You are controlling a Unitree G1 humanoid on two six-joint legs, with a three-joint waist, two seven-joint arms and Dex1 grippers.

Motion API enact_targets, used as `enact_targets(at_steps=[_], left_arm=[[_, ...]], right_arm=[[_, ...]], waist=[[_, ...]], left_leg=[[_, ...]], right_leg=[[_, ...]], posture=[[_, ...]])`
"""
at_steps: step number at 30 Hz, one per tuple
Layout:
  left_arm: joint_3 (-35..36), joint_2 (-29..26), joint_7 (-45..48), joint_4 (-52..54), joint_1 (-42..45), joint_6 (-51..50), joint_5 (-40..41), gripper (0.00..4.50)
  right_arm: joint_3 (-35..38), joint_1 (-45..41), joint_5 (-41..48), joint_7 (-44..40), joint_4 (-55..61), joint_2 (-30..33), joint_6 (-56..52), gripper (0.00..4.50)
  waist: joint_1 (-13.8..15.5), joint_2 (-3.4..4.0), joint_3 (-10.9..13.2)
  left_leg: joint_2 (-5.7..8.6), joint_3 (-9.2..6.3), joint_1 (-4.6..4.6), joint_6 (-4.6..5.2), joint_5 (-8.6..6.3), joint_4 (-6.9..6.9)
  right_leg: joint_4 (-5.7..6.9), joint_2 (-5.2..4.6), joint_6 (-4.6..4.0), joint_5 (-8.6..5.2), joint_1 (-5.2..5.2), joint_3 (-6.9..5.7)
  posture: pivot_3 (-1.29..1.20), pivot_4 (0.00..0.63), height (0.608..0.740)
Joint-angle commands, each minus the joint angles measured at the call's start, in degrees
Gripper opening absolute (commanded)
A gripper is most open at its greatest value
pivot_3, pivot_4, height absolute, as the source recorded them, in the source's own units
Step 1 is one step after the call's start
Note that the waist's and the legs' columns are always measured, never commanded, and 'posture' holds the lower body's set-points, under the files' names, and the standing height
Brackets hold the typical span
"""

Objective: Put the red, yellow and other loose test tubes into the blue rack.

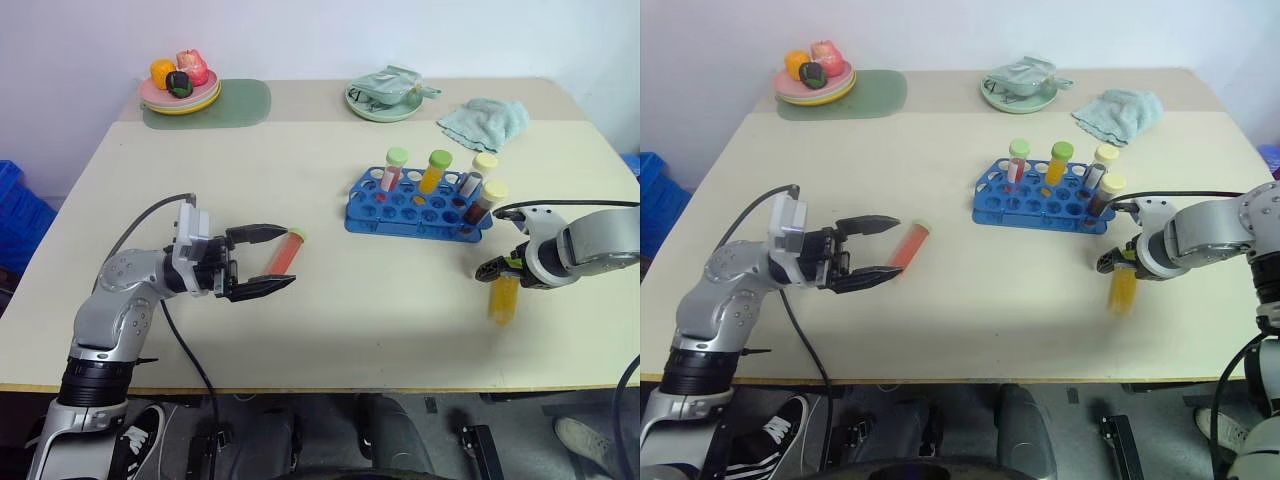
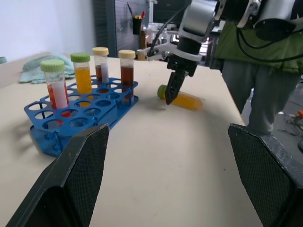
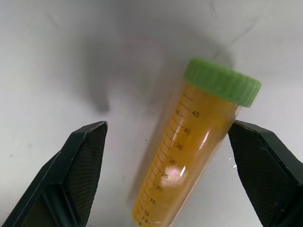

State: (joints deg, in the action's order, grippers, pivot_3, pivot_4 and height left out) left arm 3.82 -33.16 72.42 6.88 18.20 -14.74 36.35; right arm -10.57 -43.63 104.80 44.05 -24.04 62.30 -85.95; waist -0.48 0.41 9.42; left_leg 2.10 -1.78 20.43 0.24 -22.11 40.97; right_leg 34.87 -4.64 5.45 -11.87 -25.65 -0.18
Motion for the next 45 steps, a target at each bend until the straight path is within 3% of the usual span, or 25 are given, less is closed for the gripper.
enact_targets(at_steps=[1,2,12,17,27,35,39,45], left_arm=[[1.42,-0.53,-0.1,1.74,-0.06,-0.12,1.33,4.12],[1.39,-0.62,-0.08,1.76,-0.09,-0.12,1.39,4.12],[1.15,-0.84,0.11,1.27,0.4,0.03,1.42,4.12],[1.26,-0.84,0.02,1.36,0.28,-0.05,1.52,4.12],[0.99,-0.6,0.17,1.19,0.33,0.26,1.36,4.12],[0.49,0.17,0.82,-0.65,1.58,1.12,0.89,4.12],[-0.03,0.84,1.4,-2.12,2.89,2.19,0.16,4.12],[0.29,0.58,2.17,-4.27,4.66,2.84,-0.28,4.12]], right_arm=[[2.33,0.6,0.7,0.62,1.84,0.64,0.6,2.75],[2.43,0.82,0.79,0.82,2.04,0.69,0.7,2.26],[2.69,1.73,1.94,1.61,2.96,0.84,1.57,2.26],[2.62,2.54,2.85,2.19,3.94,1.09,2.4,0.84],[2.62,3.81,5.93,2.73,6.13,3.8,3.58,0.84],[3.63,7.56,8.15,-18.94,23.52,13.22,-0.93,0.84],[10.99,9.59,5.89,-24.59,30.88,9.91,8.58,0.84],[27.15,20.38,-12.23,-32.34,46.2,-2.35,26.73,0.84]], waist=[[-0.07,0.0,0.0],[-0.11,0.0,0.0],[-0.06,0.0,0.0],[-0.09,0.0,0.0],[0.0,0.01,0.0],[-0.05,0.03,0.02],[-0.09,0.02,0.03],[1.08,-0.01,0.01]], left_leg=[[0.0,0.0,0.0,0.0,0.0,0.0],[0.0,0.0,0.0,0.0,0.0,0.0],[-0.01,0.0,0.0,0.0,0.0,-0.01],[-0.01,0.0,0.0,0.0,0.0,-0.01],[-0.01,0.0,0.0,0.01,0.0,-0.01],[-0.04,-0.02,0.0,0.07,-0.04,-0.03],[-0.05,-0.01,0.0,0.36,-0.2,-0.02],[-0.04,-0.03,0.04,0.11,-0.07,-0.02]], right_leg=[[0.0,0.0,0.0,0.0,0.0,0.0],[0.0,0.0,0.0,0.0,0.0,0.0],[-0.01,0.02,0.0,0.0,0.0,0.0],[-0.01,0.02,0.0,0.0,0.0,0.0],[-0.01,0.02,0.0,0.0,0.0,0.0],[-0.09,0.05,0.0,0.0,0.01,-0.01],[-0.12,0.07,0.01,0.01,0.01,-0.01],[-0.19,0.07,0.08,0.04,0.02,-0.04]], posture=[[0.0,0.15,0.74],[0.0,0.15,0.74],[0.0,0.15,0.74],[0.0,0.15,0.74],[0.0,0.15,0.74],[0.0,0.15,0.74],[0.0,0.15,0.74],[0.0,0.15,0.74]])
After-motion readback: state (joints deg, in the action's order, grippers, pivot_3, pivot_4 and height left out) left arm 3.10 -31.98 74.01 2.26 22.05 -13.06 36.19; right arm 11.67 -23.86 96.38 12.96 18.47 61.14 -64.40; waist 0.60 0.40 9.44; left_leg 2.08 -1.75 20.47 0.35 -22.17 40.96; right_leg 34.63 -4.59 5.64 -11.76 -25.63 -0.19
